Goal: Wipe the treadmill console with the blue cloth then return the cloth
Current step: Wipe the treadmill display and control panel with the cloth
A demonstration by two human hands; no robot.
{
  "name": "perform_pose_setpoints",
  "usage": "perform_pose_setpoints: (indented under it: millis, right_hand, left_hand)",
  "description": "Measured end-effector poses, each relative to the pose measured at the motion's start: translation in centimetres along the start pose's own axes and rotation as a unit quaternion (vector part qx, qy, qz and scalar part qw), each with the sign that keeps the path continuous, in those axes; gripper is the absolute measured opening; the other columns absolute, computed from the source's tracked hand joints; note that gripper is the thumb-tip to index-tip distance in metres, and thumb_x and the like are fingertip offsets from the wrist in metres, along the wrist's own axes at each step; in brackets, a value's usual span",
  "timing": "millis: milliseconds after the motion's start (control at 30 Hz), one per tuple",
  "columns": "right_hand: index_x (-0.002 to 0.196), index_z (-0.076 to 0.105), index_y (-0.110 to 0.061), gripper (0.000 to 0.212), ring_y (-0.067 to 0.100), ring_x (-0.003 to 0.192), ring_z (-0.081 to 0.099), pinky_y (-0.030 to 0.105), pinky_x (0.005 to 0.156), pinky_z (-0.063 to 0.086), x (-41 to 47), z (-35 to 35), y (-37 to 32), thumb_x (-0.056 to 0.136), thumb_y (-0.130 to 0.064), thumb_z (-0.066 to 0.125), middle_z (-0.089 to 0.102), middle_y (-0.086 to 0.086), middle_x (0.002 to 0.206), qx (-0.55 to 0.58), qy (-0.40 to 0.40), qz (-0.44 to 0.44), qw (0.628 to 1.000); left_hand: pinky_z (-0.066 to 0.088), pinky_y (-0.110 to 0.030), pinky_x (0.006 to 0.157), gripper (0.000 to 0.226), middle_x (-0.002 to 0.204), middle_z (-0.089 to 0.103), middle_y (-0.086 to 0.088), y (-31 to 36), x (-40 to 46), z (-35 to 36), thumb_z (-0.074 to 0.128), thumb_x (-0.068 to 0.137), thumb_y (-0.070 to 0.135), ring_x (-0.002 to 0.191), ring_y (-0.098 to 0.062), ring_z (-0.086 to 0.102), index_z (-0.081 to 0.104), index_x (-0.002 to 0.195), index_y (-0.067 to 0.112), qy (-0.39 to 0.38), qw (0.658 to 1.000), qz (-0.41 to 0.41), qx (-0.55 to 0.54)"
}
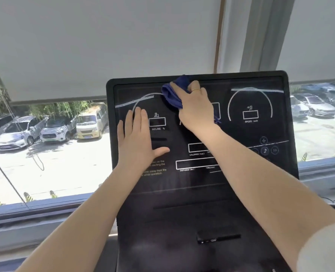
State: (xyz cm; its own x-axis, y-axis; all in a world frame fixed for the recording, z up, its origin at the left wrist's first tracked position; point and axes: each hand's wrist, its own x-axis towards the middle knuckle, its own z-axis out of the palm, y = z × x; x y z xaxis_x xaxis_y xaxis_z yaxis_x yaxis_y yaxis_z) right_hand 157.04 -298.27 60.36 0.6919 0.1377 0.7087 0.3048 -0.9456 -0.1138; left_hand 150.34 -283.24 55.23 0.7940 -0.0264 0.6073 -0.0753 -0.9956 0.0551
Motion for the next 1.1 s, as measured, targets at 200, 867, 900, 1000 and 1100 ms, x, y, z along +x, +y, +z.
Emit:
perform_pose_setpoints:
  millis: [200,867,900,1000,1100]
  right_hand:
    - [0.141,0.034,-0.038,0.067,0.033,0.106,0.043,0.036,0.073,0.042,-0.5,-2.6,11.0,0.085,-0.006,0.049,0.039,0.012,0.121,0.04,0.04,0.124,0.991]
    - [0.137,0.045,-0.033,0.06,0.034,0.109,0.042,0.036,0.084,0.038,0.3,-5.3,24.3,0.084,-0.005,0.052,0.049,0.011,0.12,0.006,0.086,0.036,0.996]
    - [0.134,0.049,-0.03,0.058,0.035,0.105,0.044,0.036,0.08,0.039,-0.6,-5.0,24.2,0.083,-0.004,0.054,0.05,0.012,0.116,0.015,0.091,0.015,0.996]
    - [0.117,0.066,-0.021,0.05,0.035,0.077,0.051,0.035,0.061,0.041,-4.6,-3.2,24.3,0.073,-0.007,0.048,0.057,0.013,0.093,0.014,0.106,-0.133,0.985]
    - [0.112,0.069,-0.024,0.05,0.03,0.068,0.049,0.033,0.06,0.041,-4.1,-3.1,26.4,0.074,-0.017,0.038,0.059,0.009,0.087,0.004,0.088,-0.233,0.968]
  left_hand:
    - [-0.001,-0.042,0.114,0.113,0.155,-0.006,-0.012,4.5,0.8,0.2,0.057,0.07,0.069,0.142,-0.029,-0.009,-0.003,0.147,0.011,0.011,0.994,-0.071,-0.081]
    - [0.004,-0.046,0.113,0.124,0.155,-0.005,-0.014,19.9,1.6,4.4,0.058,0.06,0.076,0.143,-0.027,-0.001,0.0,0.147,0.009,-0.015,0.999,-0.014,0.032]
    - [0.004,-0.047,0.113,0.127,0.155,-0.004,-0.014,20.0,1.5,4.6,0.059,0.057,0.076,0.143,-0.028,0.0,-0.001,0.147,0.008,-0.012,0.999,-0.017,0.043]
    - [0.004,-0.046,0.113,0.131,0.155,-0.005,-0.013,20.1,1.7,4.8,0.059,0.055,0.077,0.143,-0.027,-0.001,-0.005,0.146,0.008,-0.01,0.998,-0.025,0.056]
    - [0.001,-0.044,0.114,0.13,0.155,-0.011,-0.011,20.2,1.8,4.8,0.055,0.058,0.078,0.143,-0.025,-0.007,-0.011,0.145,0.009,-0.018,0.997,-0.028,0.064]
